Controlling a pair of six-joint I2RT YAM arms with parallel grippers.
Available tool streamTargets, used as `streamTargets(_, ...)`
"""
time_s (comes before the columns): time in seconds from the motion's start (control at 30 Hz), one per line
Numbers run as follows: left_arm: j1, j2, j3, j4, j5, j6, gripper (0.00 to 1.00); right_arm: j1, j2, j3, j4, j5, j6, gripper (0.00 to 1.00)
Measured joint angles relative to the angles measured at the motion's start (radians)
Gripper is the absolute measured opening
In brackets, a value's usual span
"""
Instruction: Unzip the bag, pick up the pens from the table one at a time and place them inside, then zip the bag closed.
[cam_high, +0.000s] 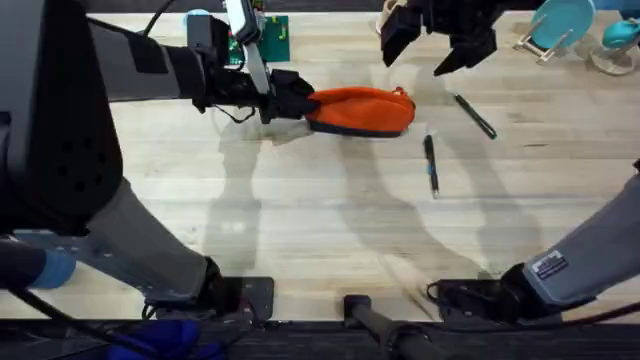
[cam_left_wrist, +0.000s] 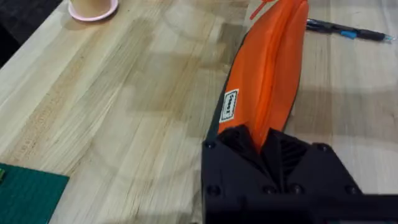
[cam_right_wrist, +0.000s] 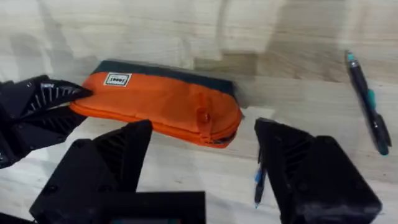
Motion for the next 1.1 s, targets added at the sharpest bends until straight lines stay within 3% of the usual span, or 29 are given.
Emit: streamTargets(1.1,0.0,0.0,0.0,-0.001,0.0,0.0,0.041,0.013,0.118,0.0,-0.019,-0.027,0.038,0.995)
